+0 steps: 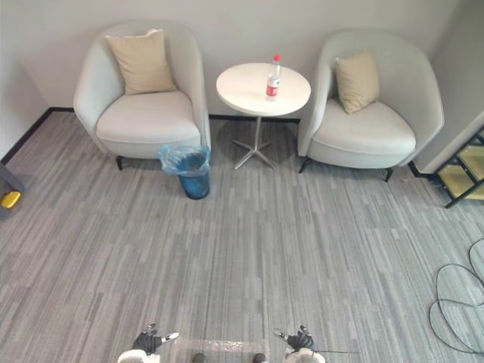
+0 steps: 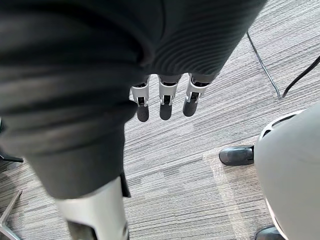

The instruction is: Gather rubbish on tea table into small bin, then transfer packed bag to large trash can.

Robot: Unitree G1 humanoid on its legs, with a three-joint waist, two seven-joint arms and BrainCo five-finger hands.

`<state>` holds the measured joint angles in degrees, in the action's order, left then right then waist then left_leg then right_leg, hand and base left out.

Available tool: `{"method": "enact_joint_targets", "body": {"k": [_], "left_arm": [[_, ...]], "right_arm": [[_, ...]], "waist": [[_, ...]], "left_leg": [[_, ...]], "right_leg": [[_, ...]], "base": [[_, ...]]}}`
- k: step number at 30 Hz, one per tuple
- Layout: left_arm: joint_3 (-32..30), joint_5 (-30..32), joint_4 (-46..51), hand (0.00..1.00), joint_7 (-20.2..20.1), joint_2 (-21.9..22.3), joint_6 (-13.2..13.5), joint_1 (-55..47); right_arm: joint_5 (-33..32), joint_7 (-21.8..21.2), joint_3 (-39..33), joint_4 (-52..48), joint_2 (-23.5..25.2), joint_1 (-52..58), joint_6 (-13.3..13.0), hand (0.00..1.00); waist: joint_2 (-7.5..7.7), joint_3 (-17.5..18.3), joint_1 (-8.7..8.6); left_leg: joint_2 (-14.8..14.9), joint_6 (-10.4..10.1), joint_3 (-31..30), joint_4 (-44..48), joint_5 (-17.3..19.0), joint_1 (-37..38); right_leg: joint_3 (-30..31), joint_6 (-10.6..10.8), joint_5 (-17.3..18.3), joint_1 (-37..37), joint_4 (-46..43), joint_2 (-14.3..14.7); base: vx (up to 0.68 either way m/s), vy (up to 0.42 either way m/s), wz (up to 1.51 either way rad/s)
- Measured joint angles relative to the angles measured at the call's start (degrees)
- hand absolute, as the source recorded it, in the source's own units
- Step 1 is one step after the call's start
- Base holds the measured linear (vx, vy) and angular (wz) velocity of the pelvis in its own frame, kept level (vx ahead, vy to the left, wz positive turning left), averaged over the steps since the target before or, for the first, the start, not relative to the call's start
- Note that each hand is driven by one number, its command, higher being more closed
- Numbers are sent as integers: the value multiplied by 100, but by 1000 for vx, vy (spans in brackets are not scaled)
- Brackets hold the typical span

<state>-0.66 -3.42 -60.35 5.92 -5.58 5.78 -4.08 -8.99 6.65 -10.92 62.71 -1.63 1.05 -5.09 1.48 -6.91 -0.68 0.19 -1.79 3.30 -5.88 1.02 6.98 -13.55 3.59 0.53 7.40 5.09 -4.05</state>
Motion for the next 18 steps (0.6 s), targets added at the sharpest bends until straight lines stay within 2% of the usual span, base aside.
{"method": "enact_joint_targets", "body": {"k": [18], "left_arm": [[183, 115, -1, 0, -12, -37, -44, 112]], "right_arm": [[-13, -61, 1, 112, -32, -9, 18, 0]], "waist": [[23, -113, -9]], "left_leg": [[13, 0, 93, -1, 10, -98]], "right_leg": [[70, -2, 1, -137, 23, 9]], "base": [[-10, -5, -1]]}}
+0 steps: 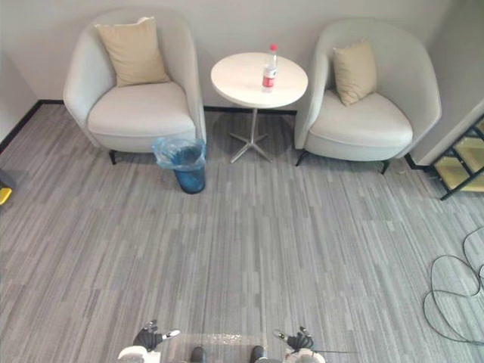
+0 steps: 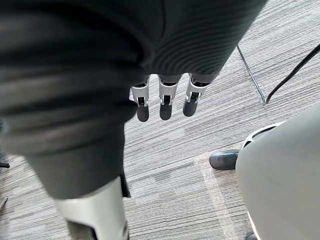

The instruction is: Gather rubbish on tea table into small bin, then transfer packed bag to large trash can.

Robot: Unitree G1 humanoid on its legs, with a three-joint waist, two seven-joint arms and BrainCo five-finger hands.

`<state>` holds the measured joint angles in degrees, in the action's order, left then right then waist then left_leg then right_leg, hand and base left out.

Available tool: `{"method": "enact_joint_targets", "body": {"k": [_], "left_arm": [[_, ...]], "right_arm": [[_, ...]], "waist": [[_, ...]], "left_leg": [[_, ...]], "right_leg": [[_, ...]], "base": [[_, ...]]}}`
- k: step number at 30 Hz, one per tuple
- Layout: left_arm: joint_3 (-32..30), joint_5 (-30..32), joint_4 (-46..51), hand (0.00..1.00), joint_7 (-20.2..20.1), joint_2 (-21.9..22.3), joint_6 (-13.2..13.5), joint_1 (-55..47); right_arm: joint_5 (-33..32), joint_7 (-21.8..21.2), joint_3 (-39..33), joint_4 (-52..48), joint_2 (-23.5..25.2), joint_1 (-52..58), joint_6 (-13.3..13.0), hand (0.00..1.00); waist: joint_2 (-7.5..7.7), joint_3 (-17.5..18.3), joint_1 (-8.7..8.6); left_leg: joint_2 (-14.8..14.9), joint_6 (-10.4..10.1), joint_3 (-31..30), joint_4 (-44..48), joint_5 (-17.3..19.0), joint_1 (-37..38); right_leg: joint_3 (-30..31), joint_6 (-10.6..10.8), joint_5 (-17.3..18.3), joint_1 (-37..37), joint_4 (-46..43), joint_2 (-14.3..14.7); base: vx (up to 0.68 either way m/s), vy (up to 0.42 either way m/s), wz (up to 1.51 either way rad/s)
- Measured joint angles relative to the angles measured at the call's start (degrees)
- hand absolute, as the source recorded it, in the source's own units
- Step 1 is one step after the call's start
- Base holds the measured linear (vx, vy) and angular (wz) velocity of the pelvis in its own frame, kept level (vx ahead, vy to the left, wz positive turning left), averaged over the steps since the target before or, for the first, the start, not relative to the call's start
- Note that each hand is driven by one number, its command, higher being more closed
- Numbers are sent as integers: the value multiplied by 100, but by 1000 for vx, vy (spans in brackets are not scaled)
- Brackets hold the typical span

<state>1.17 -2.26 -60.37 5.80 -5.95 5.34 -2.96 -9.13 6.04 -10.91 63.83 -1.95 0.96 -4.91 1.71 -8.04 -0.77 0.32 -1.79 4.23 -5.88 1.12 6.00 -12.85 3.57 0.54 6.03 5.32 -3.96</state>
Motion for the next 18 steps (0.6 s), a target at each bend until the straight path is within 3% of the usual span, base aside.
{"method": "enact_joint_targets", "body": {"k": [7, 10, 11, 12, 14, 15, 16, 17, 18], "left_arm": [[-2, -1, 4, 0, -15, -3, -75, 43], [-3, -1, 13, 0, -44, -2, -76, 89], [-5, -3, 42, 0, -71, -13, -76, 127], [-9, -10, 152, 0, -87, -23, -71, 148], [-26, -15, 271, 0, -91, 13, -63, 150], [-52, -18, 286, 0, -101, 24, -63, 172], [-81, -21, 287, 0, -101, 22, -60, 194], [-79, -24, 302, 0, -102, 28, -62, 241], [-77, -25, 319, 0, -102, 38, -62, 258]], "right_arm": [[-100, -17, -7, -21, -2, 11, -2, 0], [-154, -47, -5, -53, -26, 14, -9, 0], [-237, -46, -1, -75, -28, 15, -12, 0], [-244, -49, 0, -93, -32, 18, -12, 0], [-281, -48, -1, -185, -92, 37, -12, 0], [-282, -46, -7, -230, -103, 13, -17, 0], [-288, -46, -2, -236, -90, -18, -17, 0], [-336, -36, -9, -221, -115, -31, -6, 0], [-336, -37, -9, -220, -157, -41, -6, 0]], "waist": [[-1, -64, -14], [-43, -114, -23], [-38, -167, -34], [-16, -241, -35], [-152, -321, -14], [-199, -406, -7], [-173, -419, -14], [-169, -429, -12], [-166, -440, -14]], "left_leg": [[43, -49, 75, 133, 181, -29], [159, -132, 177, 1292, 807, -445], [245, -318, 236, 2194, 1036, -764], [326, -365, 356, 3034, 1064, -1045], [613, -415, 502, 4282, 1031, -1463], [746, -628, 541, 4936, 913, -1774], [747, -631, 565, 5133, 1025, -1915], [647, -478, 612, 4973, 1368, -2101], [523, -406, 636, 4730, 1441, -2261]], "right_leg": [[57, -44, 77, 7, -26, 32], [116, -113, 249, 32, -163, 65], [115, -162, 385, 83, -285, 75], [131, -188, 473, 165, -367, 71], [261, -317, 703, 275, -552, 162], [314, -435, 841, 412, -617, 185], [376, -491, 902, 431, -640, 172], [459, -530, 1007, 431, -715, 72], [513, -542, 1044, 457, -690, -4]], "base": [[18, -14, -5], [107, -16, -11], [61, -23, 1], [61, -56, -3], [107, -66, -18], [159, -20, -16], [191, 0, -17], [200, 14, -20], [209, 22, -31]]}}
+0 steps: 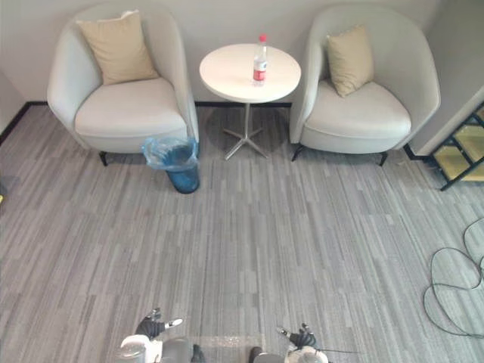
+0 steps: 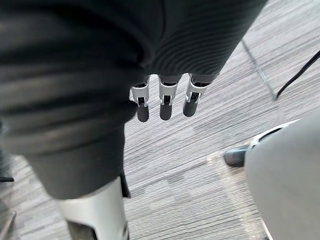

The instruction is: Gather rubbish on tea table into small bin, then transfer packed bag to large trash can.

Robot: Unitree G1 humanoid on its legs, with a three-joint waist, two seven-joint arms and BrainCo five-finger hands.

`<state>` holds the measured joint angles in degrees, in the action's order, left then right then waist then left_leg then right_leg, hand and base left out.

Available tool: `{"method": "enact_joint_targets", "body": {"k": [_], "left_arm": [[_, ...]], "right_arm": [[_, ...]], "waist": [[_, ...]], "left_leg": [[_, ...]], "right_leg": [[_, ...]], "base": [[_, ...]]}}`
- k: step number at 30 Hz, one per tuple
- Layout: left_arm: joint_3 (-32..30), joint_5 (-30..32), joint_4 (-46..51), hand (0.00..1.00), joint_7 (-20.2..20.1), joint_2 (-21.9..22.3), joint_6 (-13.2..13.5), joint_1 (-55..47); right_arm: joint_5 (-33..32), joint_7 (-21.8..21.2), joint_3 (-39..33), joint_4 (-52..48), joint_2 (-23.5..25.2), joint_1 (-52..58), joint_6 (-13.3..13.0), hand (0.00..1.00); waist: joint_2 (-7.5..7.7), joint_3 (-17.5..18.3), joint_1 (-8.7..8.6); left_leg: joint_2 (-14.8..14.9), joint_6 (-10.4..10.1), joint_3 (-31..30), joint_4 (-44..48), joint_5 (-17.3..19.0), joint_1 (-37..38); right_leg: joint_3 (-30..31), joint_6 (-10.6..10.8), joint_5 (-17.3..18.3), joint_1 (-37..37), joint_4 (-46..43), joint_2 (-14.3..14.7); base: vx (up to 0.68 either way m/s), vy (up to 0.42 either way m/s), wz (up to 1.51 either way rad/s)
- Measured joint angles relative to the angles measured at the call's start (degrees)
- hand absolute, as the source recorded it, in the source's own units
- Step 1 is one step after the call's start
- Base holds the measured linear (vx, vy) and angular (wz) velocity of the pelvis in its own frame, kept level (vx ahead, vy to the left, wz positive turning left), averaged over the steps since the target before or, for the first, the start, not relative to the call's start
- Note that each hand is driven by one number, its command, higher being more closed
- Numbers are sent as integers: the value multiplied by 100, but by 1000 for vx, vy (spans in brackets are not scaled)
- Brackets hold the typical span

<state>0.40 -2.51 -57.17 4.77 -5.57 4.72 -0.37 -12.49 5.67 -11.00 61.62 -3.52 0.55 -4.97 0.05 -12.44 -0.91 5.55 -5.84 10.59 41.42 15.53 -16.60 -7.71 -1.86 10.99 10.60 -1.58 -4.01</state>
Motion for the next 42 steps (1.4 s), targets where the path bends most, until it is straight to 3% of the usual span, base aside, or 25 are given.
{"method": "enact_joint_targets", "body": {"k": [1, 4, 5, 6, 8, 10, 12, 15, 17, 19, 20, 22, 23, 24, 26, 28, 29, 30, 31, 32, 35, 38, 39, 41, 42], "left_arm": [[3, -1, 44, 0, 1, 6, 0, 8], [4, -2, 93, 0, 10, 72, 7, 9], [0, -17, 94, 0, 3, 98, 10, -4], [-78, -50, 131, 0, 2, 51, 16, -2], [-125, -48, 124, 0, 3, -23, -10, 21], [-127, -49, 61, 0, 7, -31, -4, 25], [-106, -103, -54, 0, 19, -31, -39, -1], [64, -109, -110, 0, 43, -40, -42, -61], [132, -117, -110, 0, 43, -27, -36, -3], [143, -135, -124, 0, 36, -7, -36, 22], [172, -156, -167, 0, 36, -6, -37, 9], [180, -156, -198, 0, 37, -28, -37, -74], [147, -156, -191, 0, 27, -94, -23, -162], [92, -159, -314, 0, 54, -14, -32, -140], [77, -155, -323, 0, 47, 94, -15, -125], [78, -145, -327, 0, 10, 225, -15, -24], [69, -146, -308, 0, 2, 223, -12, -11], [68, -146, -299, 0, 2, 216, -3, -12], [59, -147, -243, 0, 2, 188, 2, -8], [55, -147, -221, 0, 0, 182, 2, -9], [51, -150, -138, 0, 3, 180, 7, 40], [58, -150, -72, 0, 9, 177, 9, 29], [50, -168, -78, 0, 9, 175, 8, -1], [44, -167, -80, 0, 7, 67, 0, 34], [8, -173, -78, 0, -13, -5, 1, 86]], "right_arm": [[1, 5, -3, 2, -30, -18, 2, 0], [11, 14, 4, -1, -126, -110, 17, 0], [14, 20, 20, 4, -137, -129, 26, 0], [18, 28, 49, 17, -78, -166, 42, 0], [48, -7, 57, -21, 32, -197, 35, 0], [126, -8, 44, 11, 53, -152, 59, 0], [140, -22, 39, 12, 79, -113, 99, 0], [230, -64, 52, -21, 23, -105, 104, 0], [346, -66, 53, -81, -10, -166, 103, 0], [349, -74, 59, -192, -45, -203, 102, 0], [347, -77, 59, -232, -66, -214, 91, 0], [349, -77, 112, -225, -79, -200, 97, 0], [348, -77, 191, -210, -52, -108, 96, 0], [350, -90, 223, -210, -115, -148, 91, 0], [354, -94, 221, -211, -169, -180, 81, 0], [332, -82, 194, -192, -188, -191, 69, 0], [332, -86, 223, -148, -209, -188, 79, 0], [330, -87, 225, -94, -204, -178, 81, 0], [313, -82, 218, 31, -199, -164, 79, 0], [294, -73, 215, 33, -203, -153, 76, 0], [238, -57, 177, 30, -205, -167, 77, 0], [241, -45, 99, 32, -154, -133, 86, 0], [253, -32, 109, 28, -163, -133, 88, 0], [253, -21, 135, 27, -64, -212, 88, 0], [256, -33, 182, 28, -22, -225, 91, 0]], "waist": [[29, -45, 8], [-63, -59, 92], [-96, -52, 123], [22, -4, 155], [154, 38, 89], [208, 63, 132], [198, 55, 104], [122, 45, 84], [27, -10, 82], [-27, -45, 53], [-98, -82, 21], [-33, -50, 7], [193, 49, 10], [4, 62, 43], [-168, 174, -13], [-359, 59, -26], [-358, 3, -23], [-333, -20, -1], [-306, -68, 36], [-290, -76, 39], [-269, -85, 85], [-249, -105, 124], [-233, -97, 206], [-69, -57, 237], [101, -105, 232]], "left_leg": [[-150, 23, 0, -424, -37, -90], [-464, 113, -53, -2551, -850, -150], [-453, 195, -101, -2804, -1186, -156], [-576, 449, -119, -2590, -1397, -163], [-668, 593, -70, -2335, -1039, -251], [-721, 768, 98, -2313, -887, -19], [-826, 875, 131, -2601, -640, 757], [-865, 876, -43, -3268, -565, 1896], [-733, 875, -68, -3447, -565, 2280], [-552, 875, -144, -3443, -565, 2438], [-420, 864, -213, -3442, -559, 2537], [-354, 655, -230, -3439, -441, 2741], [-445, 326, -360, -3433, -230, 2917], [-276, 189, -412, -3426, -113, 3041], [-88, 163, -560, -3109, -112, 2839], [227, 30, -671, -1624, -126, 2254], [395, -183, -644, -730, -208, 1960], [479, -246, -623, -296, -163, 1830], [610, -225, -431, 468, -18, 1461], [608, -204, -381, 510, -2, 1366], [358, -103, -73, -246, 98, 666], [-163, 71, -18, -2520, -600, 573], [-192, 209, 18, -2843, -1334, 678], [-360, 479, 135, -2936, -1289, 714], [-402, 644, 223, -2672, -1208, 607]], "right_leg": [[27, 22, 20, 49, 16, -102], [229, 192, 243, 131, 82, -233], [340, 246, 324, 168, 97, -207], [521, 185, 512, 177, -5, -314], [568, 180, 524, -78, -581, -437], [701, 327, 476, -547, -1793, -549], [807, 1039, 192, -1220, -4004, -648], [-284, 668, 497, -1684, -5270, -931], [-823, 440, 743, -2001, -4900, -945], [-1081, 442, 793, -2325, -4051, -841], [-1072, 451, 630, -2503, -3297, -696], [-1017, 355, -187, -2566, -2162, -537], [-909, 67, -967, -2617, -1790, -538], [-989, 59, -748, -2681, -2195, -485], [-1105, 43, -407, -2617, -2141, -364], [-1360, -72, -252, -2139, -1838, -150], [-1421, -129, -205, -1819, -1621, -60], [-1481, -145, -181, -1629, -1529, -21], [-1596, -161, -128, -1077, -1212, 59], [-1613, -156, -125, -978, -1148, 61], [-1665, -35, -148, -530, -678, 8], [-1690, 246, -1, -267, -524, -151], [-1544, 381, 25, -177, -412, -126], [-1396, 541, -41, -67, -181, -219], [-1337, 642, -133, -33, -79, -300]], "base": [[277, 74, -37], [290, 126, -52], [365, 207, -73], [395, 187, -68], [543, 192, -38], [498, 173, -21], [552, 148, -14], [437, 65, 5], [439, -32, 19], [453, -123, 24], [395, -183, 27], [416, -216, 26], [358, -220, 9], [428, -267, 8], [418, -296, 15], [415, -286, 40], [257, -147, 38], [283, -141, 27], [217, -111, 20], [314, -145, 22], [232, -29, 10], [232, 92, -1], [315, 151, -29], [409, 134, -23], [396, 83, -11]]}}
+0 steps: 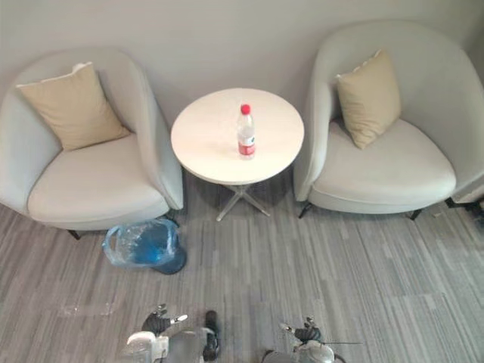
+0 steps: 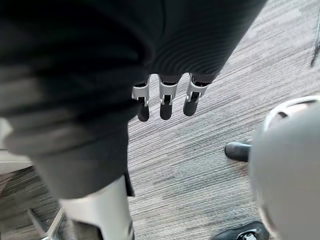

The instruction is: Gather rubbish on tea table into small bin, then transfer packed bag to large trash can.

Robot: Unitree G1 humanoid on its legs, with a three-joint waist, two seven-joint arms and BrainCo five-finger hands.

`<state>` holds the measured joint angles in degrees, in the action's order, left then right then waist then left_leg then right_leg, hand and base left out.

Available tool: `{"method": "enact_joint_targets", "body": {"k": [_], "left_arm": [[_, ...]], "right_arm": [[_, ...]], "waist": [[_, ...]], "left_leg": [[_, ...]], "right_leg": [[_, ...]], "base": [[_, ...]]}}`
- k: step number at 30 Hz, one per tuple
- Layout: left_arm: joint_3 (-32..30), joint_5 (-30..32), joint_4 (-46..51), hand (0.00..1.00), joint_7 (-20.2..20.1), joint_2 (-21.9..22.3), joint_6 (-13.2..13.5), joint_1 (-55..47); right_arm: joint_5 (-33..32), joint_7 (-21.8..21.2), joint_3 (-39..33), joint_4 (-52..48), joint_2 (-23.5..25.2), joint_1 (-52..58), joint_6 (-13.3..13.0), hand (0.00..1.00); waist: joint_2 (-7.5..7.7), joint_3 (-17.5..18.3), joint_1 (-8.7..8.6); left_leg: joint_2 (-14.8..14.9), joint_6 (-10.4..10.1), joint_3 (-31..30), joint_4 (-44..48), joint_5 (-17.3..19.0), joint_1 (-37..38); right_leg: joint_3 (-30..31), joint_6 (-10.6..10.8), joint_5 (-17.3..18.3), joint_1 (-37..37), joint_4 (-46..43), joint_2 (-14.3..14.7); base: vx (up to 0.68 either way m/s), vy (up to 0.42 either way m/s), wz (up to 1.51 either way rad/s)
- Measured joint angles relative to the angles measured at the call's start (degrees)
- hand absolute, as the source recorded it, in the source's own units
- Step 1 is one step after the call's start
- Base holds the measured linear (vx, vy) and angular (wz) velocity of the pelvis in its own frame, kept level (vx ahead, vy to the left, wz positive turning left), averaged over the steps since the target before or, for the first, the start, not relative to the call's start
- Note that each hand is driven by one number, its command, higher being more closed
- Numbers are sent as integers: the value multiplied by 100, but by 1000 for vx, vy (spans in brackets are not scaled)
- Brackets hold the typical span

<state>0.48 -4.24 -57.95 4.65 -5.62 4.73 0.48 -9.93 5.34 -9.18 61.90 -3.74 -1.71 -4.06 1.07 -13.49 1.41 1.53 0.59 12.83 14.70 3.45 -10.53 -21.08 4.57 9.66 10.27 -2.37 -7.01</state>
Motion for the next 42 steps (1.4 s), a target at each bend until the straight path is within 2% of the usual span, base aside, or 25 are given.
{"method": "enact_joint_targets", "body": {"k": [1, 2, 3, 4, 5, 6, 8, 10, 13, 15, 16, 17, 21, 23, 24, 25, 26, 27, 29, 30, 31, 32, 33, 36, 42], "left_arm": [[-22, 2, -8, 0, 2, -19, 0, 20], [-102, 4, -30, 0, 2, -28, -3, 18], [-189, -10, -40, 0, 7, 25, -3, -9], [-174, -10, -58, 0, 1, 40, -8, -16], [-116, -10, -142, 0, -12, 19, -24, -27], [-50, -9, -144, 0, -21, -16, -28, -67], [25, -10, -144, 0, -24, -63, -20, -153], [66, -9, -168, 0, -25, -42, -22, -186], [64, -32, -187, 0, -25, 30, -26, -187], [60, -32, -198, 0, -22, 21, -22, -211], [62, -29, -204, 0, -23, -26, -16, -250], [27, -13, -310, 0, -9, 55, -26, -171], [-2, 77, -361, 0, -32, 250, -13, -94], [-1, 77, -346, 0, -36, 252, -13, -14], [-10, 73, -313, 0, -34, 249, -13, 56], [-9, 73, -277, 0, -33, 249, -13, 67], [-11, 74, -185, 0, -32, 256, -5, 50], [5, 73, -154, 0, -33, 261, -6, 51], [52, 70, -102, 0, -28, 264, 0, 54], [61, 68, -107, 0, -27, 261, -4, 60], [64, 66, -108, 0, -27, 261, -5, 59], [67, 65, -119, 0, -29, 255, -2, 43], [69, 64, -147, 0, -20, 194, -7, 16], [66, 76, -245, 0, -29, 128, -16, 46], [238, 152, -354, 0, -32, 54, -19, -17]], "right_arm": [[2, -8, 23, -2, 14, -1, 0, 0], [13, -19, 35, 0, 10, 17, 0, 0], [91, -42, 33, 1, 4, 25, 4, 0], [98, -51, 33, -9, -10, 28, 1, 0], [103, -77, 31, -17, 26, 81, 0, 0], [106, -93, 12, -62, 27, 144, -4, 0], [105, -106, 10, -75, 19, 179, 0, 0], [108, -109, 7, -92, 18, 120, 1, 0], [106, -141, -8, -254, -90, 119, -7, 0], [105, -144, 18, -266, -87, 124, -12, 0], [106, -152, 43, -241, -39, 191, -6, 0], [96, -167, 7, -240, -96, 144, -8, 0], [86, -176, -103, -228, -157, 172, -53, 0], [82, -177, -129, -209, -131, 187, -59, 0], [69, -175, -122, -201, -97, 232, -67, 0], [56, -174, -118, -199, -93, 244, -66, 0], [30, -174, -115, -199, -72, 269, -65, 0], [28, -172, -125, -209, -79, 268, -66, 0], [26, -152, -130, -214, -84, 261, -65, 0], [29, -130, -130, -211, -80, 278, -64, 0], [30, -125, -130, -210, -81, 286, -64, 0], [32, -74, -129, -177, -87, 302, -56, 0], [40, -79, -100, -179, -50, 301, -54, 0], [87, -70, -133, -204, 35, 397, -54, 0], [139, -63, -112, -235, 98, 446, -58, 0]], "waist": [[48, 4, 10], [55, 13, 23], [15, 23, 61], [-11, 24, 62], [-7, 30, 26], [48, 66, 1], [80, 110, -55], [6, 136, -104], [-200, 68, -144], [-191, 90, -160], [10, 203, -156], [-205, 171, -135], [-399, 216, -230], [-346, 185, -230], [-322, 142, -179], [-323, 136, -153], [-286, 109, -92], [-285, 108, -94], [-287, 104, -86], [-289, 101, -91], [-292, 100, -93], [-310, 145, -60], [-212, 198, -73], [-72, 249, -87], [-65, 413, -89]], "left_leg": [[-26, 52, 30, 107, 43, -45], [-44, 102, 44, 264, 317, 17], [-40, 56, 87, 139, 598, 283], [-52, 67, 98, 92, 629, 407], [-141, 86, 71, -140, 680, 777], [-234, 106, 53, -273, 722, 1028], [-370, 114, -103, -532, 746, 1514], [-285, 113, -280, -596, 743, 1694], [33, 106, -515, -557, 747, 1909], [159, -61, -575, -554, 817, 2066], [82, -340, -597, -543, 993, 2143], [299, -496, -708, -529, 1183, 2273], [539, -634, -1000, -225, 1023, 2196], [623, -674, -1147, 703, 1005, 1768], [778, -905, -1147, 1793, 876, 1303], [825, -960, -1113, 2184, 762, 1141], [965, -938, -943, 2593, 965, 946], [942, -874, -806, 2494, 1227, 771], [725, -871, -779, 1767, 1347, 577], [520, -777, -917, 1024, 1258, 551], [472, -743, -968, 800, 1187, 555], [323, -533, -1057, 232, 637, 713], [232, -477, -970, 83, 627, 824], [91, -420, -874, 33, 629, 909], [-108, -309, -887, -384, 559, 1279]], "right_leg": [[38, 38, -22, 12, 11, -32], [122, 136, -64, 50, -165, -92], [358, 370, 144, -221, -1058, -209], [447, 402, 177, -432, -1615, -304], [643, 470, 184, -940, -3074, -553], [704, 510, 229, -1231, -3931, -721], [356, 240, 428, -1605, -4854, -1026], [-23, 71, 659, -1817, -4623, -981], [-70, -82, 709, -2180, -3516, -583], [148, -210, 130, -2304, -2297, -279], [437, -406, -855, -2297, -1435, -220], [437, -571, -1012, -2285, -1612, -48], [163, -619, -543, -1984, -1518, 122], [43, -615, -419, -1739, -1330, 187], [-63, -659, -399, -1429, -1087, 241], [-81, -698, -373, -1336, -1021, 273], [-88, -731, -345, -1112, -880, 319], [-90, -717, -336, -966, -778, 317], [-21, -614, -384, -875, -700, 277], [35, -547, -362, -833, -721, 236], [60, -523, -349, -822, -733, 230], [341, -366, -292, -812, -800, 253], [434, -296, -294, -804, -742, 197], [595, -210, -348, -750, -606, 95], [649, -144, -388, -416, -167, 17]], "base": [[466, 124, -10], [358, 158, -21], [290, 138, -26], [310, 186, -20], [309, 135, 12], [379, 147, 31], [362, 43, 52], [347, -21, 53], [396, -161, 42], [319, -199, 32], [400, -253, 18], [382, -238, 15], [283, -211, 29], [184, -184, 53], [121, -120, 38], [130, -84, 18], [144, -67, 2], [143, -51, -3], [136, 39, -23], [143, 101, -33], [147, 127, -50], [211, 143, -47], [224, 142, -47], [201, 122, -24], [122, 40, -3]]}}
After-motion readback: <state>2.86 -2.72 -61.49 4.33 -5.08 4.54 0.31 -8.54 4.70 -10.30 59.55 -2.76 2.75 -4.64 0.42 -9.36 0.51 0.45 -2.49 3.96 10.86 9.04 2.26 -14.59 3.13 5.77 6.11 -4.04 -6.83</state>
